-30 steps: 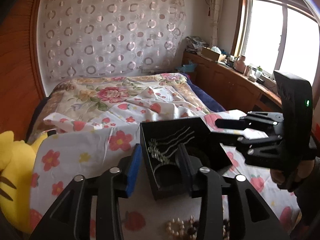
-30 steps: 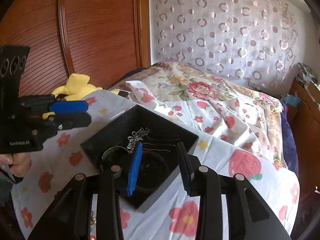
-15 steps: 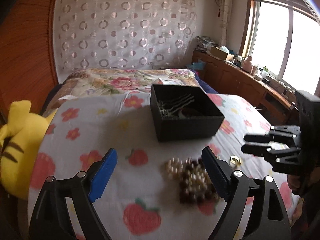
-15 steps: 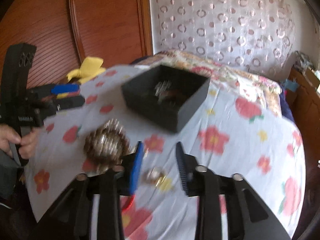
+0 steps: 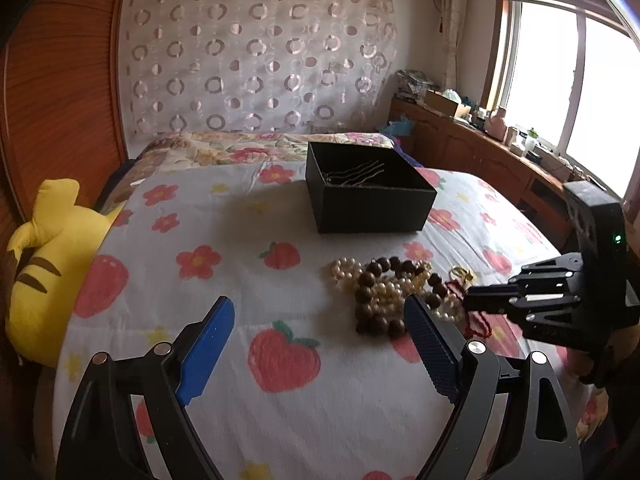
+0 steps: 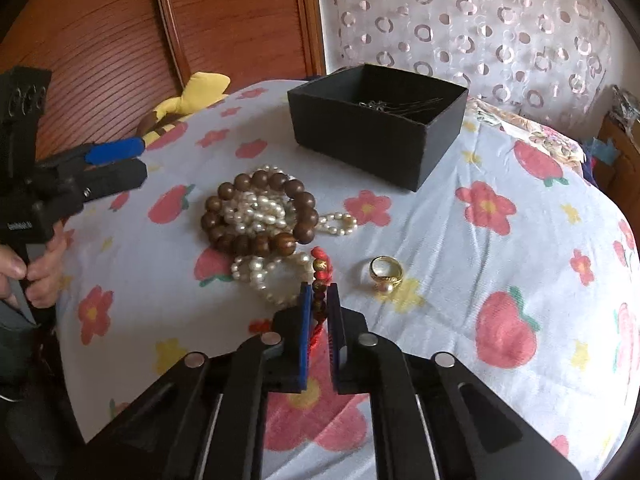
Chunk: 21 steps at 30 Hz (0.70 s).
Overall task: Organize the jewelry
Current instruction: 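Grasp the red bead bracelet with the right tool while the left tool grasps the brown wooden bead bracelet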
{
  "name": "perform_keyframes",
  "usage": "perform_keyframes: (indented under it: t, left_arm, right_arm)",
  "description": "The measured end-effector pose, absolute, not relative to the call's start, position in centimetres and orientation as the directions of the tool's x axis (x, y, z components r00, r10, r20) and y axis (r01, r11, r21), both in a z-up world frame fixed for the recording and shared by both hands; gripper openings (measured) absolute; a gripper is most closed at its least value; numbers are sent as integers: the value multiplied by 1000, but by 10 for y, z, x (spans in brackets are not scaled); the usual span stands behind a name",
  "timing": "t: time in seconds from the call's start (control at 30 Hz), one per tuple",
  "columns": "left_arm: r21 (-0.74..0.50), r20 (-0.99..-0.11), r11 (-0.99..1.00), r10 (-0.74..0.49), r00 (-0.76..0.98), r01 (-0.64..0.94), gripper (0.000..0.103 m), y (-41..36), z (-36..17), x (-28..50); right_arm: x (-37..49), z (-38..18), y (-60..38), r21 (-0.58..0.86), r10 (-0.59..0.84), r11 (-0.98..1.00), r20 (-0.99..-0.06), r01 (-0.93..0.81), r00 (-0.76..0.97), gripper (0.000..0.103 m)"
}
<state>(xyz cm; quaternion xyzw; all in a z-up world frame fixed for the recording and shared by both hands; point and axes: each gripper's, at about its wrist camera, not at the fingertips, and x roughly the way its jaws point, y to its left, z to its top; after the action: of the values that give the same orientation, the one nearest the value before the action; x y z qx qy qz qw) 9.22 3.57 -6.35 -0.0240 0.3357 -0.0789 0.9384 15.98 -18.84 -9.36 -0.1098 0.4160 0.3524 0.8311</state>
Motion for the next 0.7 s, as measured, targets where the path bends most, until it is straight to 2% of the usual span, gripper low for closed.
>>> perform_keyframes:
  t: [0.2, 0.3, 0.37, 0.43, 0.63, 0.7]
  left_arm:
    - [-94, -648, 987, -163, 744, 134, 83, 33, -71, 92]
    - [-106, -668, 982, -185, 721, 154, 69, 28, -75, 98]
    - [-116, -682, 978, -204, 703, 172, 54, 24, -78, 102]
    - [-128, -692, 973, -225, 686, 190, 46, 20, -80, 107]
    - [-155, -710, 966, -256, 657, 209, 39, 9, -82, 129]
    - [-169, -719, 964, -264, 643, 207, 34, 7, -83, 138]
  right_arm:
    - [132, -82, -210, 85, 494, 761, -718, -644, 489, 8]
    - [121, -83, -219, 86, 487, 779, -707, -621, 512, 8]
    - [115, -86, -227, 100, 488, 788, -702, -607, 519, 8]
    - [114, -89, -229, 110, 490, 792, -701, -600, 518, 8]
    - [111, -86, -231, 113, 495, 792, -694, -600, 523, 8]
    - [110, -86, -231, 107, 493, 792, -692, -602, 527, 8]
